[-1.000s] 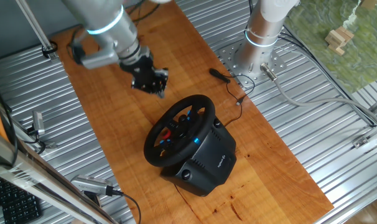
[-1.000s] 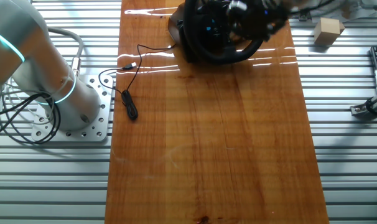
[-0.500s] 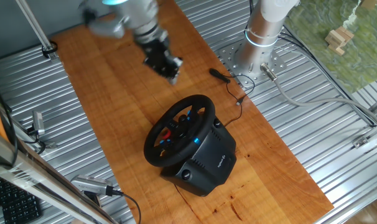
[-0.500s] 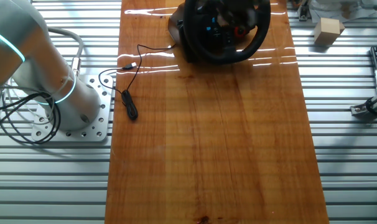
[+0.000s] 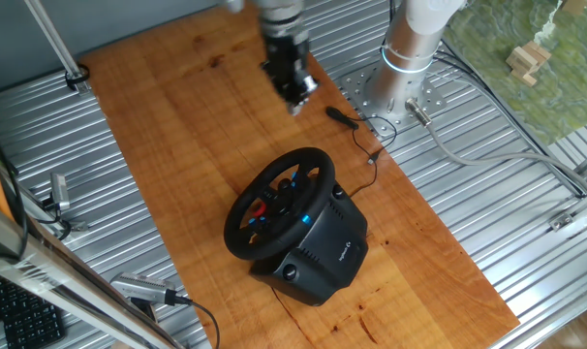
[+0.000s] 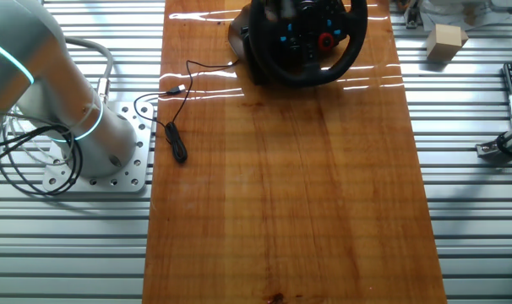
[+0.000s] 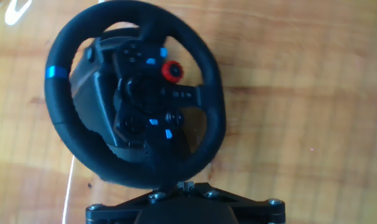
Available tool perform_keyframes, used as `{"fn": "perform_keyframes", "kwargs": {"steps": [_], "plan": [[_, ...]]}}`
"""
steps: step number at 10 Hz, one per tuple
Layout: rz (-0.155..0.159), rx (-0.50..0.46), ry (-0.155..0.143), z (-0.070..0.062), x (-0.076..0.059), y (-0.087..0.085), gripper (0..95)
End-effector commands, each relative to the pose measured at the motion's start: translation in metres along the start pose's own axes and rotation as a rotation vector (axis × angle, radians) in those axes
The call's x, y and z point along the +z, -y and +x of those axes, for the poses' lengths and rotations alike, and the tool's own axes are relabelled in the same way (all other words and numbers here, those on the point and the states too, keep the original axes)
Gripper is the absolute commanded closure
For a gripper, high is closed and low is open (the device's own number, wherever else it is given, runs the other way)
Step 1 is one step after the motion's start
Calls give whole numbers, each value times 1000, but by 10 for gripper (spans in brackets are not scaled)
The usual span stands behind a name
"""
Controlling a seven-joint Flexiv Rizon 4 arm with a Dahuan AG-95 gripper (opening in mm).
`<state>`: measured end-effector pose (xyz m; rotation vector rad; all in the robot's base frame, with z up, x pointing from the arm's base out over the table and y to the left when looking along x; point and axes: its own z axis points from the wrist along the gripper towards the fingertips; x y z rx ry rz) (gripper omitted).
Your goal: Rotate the steering wheel 90 degrees counterclockwise
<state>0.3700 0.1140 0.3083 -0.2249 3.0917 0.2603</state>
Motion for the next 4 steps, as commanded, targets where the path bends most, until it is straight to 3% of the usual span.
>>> {"fn": "perform_keyframes", "kwargs": {"steps": [1, 4], "plan": [[22, 122, 52, 29, -4, -8, 950], [-1, 102, 46, 34, -2, -8, 950]]}}
